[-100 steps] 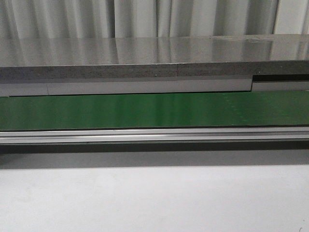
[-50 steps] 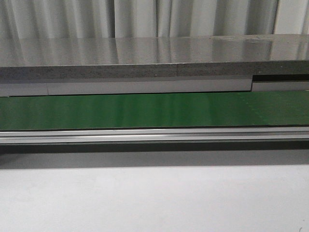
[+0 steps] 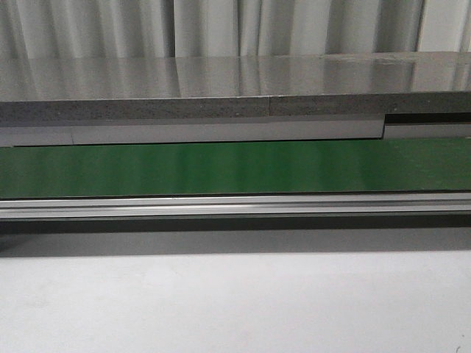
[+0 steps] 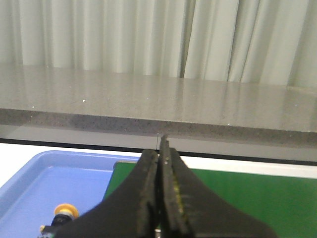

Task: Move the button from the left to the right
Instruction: 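Move the left gripper over the yellow-capped button in the blue tray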

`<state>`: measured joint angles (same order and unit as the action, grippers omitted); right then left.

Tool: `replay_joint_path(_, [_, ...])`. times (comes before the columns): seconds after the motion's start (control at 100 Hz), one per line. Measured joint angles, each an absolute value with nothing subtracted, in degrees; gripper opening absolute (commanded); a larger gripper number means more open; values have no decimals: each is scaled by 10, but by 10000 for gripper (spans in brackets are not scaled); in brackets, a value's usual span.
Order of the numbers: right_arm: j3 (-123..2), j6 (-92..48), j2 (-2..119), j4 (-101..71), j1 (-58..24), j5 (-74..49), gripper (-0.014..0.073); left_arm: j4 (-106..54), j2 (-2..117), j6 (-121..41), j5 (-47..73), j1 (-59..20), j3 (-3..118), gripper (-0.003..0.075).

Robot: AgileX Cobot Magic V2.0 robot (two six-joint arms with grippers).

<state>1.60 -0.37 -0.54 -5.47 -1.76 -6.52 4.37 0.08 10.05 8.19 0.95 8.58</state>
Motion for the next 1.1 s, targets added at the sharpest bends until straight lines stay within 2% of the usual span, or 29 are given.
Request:
replay_joint_path(0.15, [16, -4, -5, -55, -18, -65, -67, 40, 51, 100, 185, 9, 198, -19])
replay_joint_path(0.35, [16, -4, -5, -55, -18, -65, -67, 51, 173, 100, 393, 9, 359, -19])
replay_joint_path(0.55, [16, -4, -5, -55, -18, -65, -67, 61, 288, 100, 551, 9, 465, -19])
replay_joint_path(0.77, [16, -4, -5, -55, -18, -65, -67, 60, 359, 100, 579, 9, 484, -19])
replay_joint_path(1.01, [16, -4, -5, -55, -18, -65, -67, 60, 383, 100, 581, 9, 484, -16])
replay_joint_path(1.1, [16, -4, -5, -55, -18, -65, -67, 60, 384, 100, 581, 9, 484, 24])
